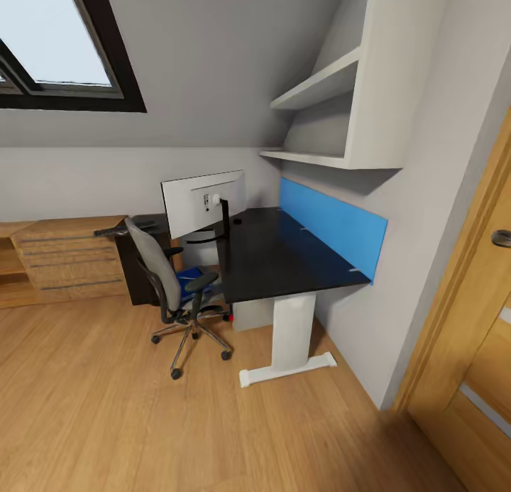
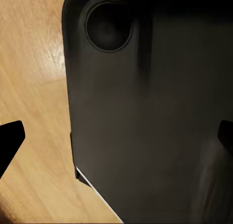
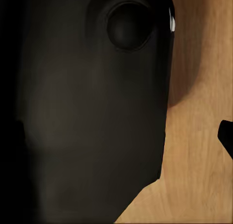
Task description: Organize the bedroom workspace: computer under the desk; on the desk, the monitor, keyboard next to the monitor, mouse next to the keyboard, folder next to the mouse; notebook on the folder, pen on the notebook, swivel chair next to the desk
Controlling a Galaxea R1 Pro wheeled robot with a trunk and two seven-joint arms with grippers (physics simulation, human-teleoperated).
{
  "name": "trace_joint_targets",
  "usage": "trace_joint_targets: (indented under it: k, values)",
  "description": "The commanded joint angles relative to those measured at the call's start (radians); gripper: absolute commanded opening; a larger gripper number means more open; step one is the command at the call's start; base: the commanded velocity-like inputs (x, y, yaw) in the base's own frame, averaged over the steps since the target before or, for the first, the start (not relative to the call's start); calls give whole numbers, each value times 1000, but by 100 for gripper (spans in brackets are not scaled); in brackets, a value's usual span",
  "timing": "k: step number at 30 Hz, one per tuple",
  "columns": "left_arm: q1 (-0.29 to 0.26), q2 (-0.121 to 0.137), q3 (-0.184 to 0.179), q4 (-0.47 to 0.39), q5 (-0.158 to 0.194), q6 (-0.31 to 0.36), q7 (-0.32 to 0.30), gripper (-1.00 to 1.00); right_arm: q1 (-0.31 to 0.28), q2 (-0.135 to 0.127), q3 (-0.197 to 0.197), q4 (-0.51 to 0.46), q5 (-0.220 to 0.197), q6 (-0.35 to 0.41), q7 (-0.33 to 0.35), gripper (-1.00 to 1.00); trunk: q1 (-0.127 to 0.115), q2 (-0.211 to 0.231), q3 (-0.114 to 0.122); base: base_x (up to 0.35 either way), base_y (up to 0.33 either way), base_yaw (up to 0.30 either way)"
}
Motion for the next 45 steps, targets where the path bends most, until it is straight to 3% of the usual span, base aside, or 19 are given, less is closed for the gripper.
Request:
trace_joint_targets:
  k: [1,4,9,27,45]
  values:
    - [6,-6,3,-6,6,-6,-6,100,6,6,-6,-6,0,-6,6,100,0,0,0,0,0,0]
    - [18,-23,1,-23,18,-23,-5,100,4,23,-5,-6,-2,-23,1,100,0,0,0,0,0,0]
    - [18,-51,0,-28,-2,-6,1,100,-1,51,-1,-24,-2,-45,-2,100,0,0,0,0,0,61]
    - [18,-46,2,-28,-2,-5,2,100,-2,56,2,-23,1,-145,-2,100,0,0,-2,0,0,250]
    - [18,-45,2,-39,0,-6,2,100,-2,55,3,-25,5,-146,-2,100,0,0,-13,0,4,224]
